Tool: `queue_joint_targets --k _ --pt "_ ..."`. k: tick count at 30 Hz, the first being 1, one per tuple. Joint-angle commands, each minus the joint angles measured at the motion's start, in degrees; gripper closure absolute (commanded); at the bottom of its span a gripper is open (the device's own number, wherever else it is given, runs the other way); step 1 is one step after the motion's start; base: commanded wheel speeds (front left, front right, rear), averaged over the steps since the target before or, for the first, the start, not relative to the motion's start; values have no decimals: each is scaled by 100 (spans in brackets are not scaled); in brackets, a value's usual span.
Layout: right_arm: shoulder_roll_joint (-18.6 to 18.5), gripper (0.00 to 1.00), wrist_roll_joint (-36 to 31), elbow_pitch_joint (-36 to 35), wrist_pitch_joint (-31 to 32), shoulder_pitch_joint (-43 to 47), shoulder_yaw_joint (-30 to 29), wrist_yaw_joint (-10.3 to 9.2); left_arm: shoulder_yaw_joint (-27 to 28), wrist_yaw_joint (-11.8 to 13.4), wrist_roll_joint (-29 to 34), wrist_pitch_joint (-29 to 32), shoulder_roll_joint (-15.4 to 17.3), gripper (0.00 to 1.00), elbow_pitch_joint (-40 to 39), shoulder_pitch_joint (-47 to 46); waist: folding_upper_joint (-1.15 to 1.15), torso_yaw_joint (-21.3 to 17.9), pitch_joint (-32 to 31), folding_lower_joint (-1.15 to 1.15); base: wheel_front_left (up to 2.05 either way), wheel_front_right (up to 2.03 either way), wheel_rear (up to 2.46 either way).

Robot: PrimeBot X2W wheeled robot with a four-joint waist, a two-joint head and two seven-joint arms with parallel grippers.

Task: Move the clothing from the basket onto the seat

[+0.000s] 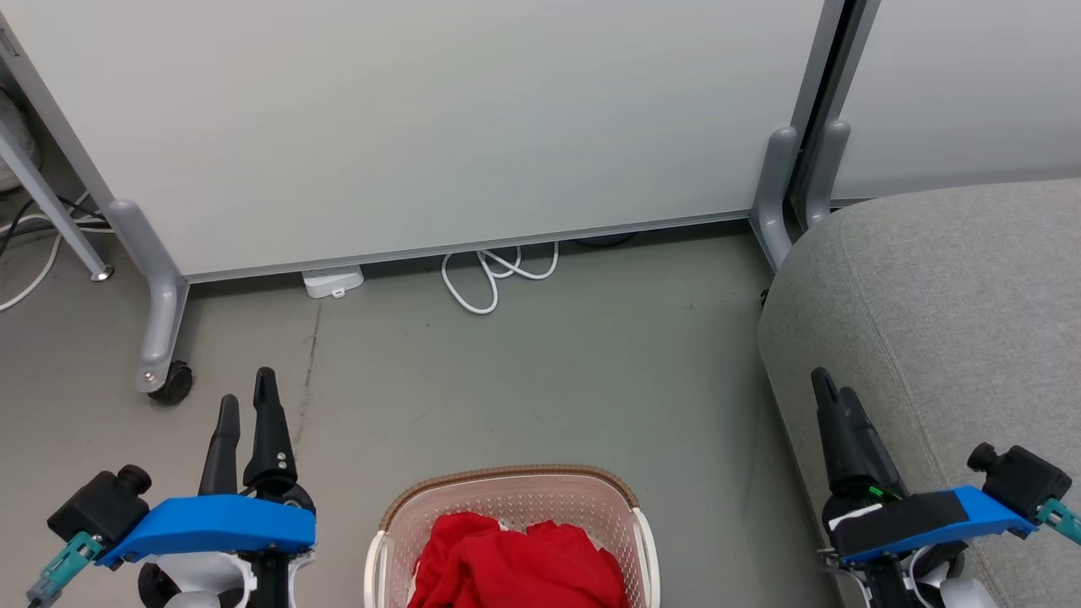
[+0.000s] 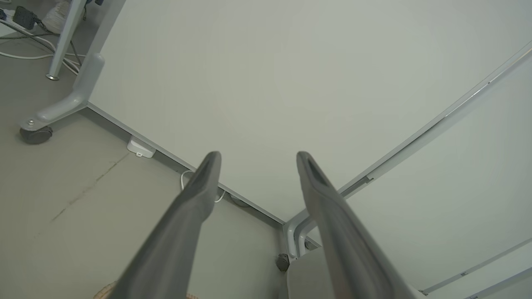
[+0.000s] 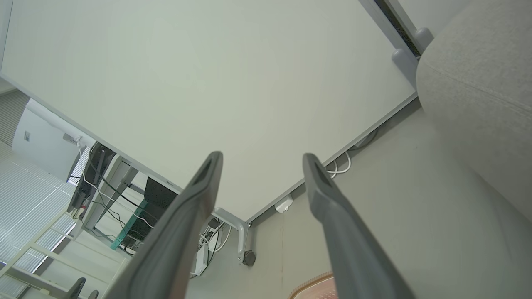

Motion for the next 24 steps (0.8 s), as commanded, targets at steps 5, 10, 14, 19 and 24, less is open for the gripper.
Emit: queue_joint_targets --k 5,10,14,19,24 --pt "-41 0 -489 -32 -123 -123 90 9 -82 39 546 -118 52 0 -78 -147 0 9 -1 0 0 0 0" --pt "-44 0 -833 35 -207 -131 161 9 -150 48 980 -205 54 0 -38 -143 0 20 -2 0 0 0 0" --pt "-46 0 -1118 100 -271 -142 209 10 -198 56 1298 -270 57 0 -4 -142 0 28 -4 0 0 0 0" --pt "-49 0 -1451 158 -350 -157 279 11 -284 66 1673 -348 72 0 42 -147 0 40 -6 0 0 0 0" --pt "-51 0 -1766 199 -429 -180 332 12 -363 86 2024 -425 97 0 99 -162 0 51 -4 0 0 0 0"
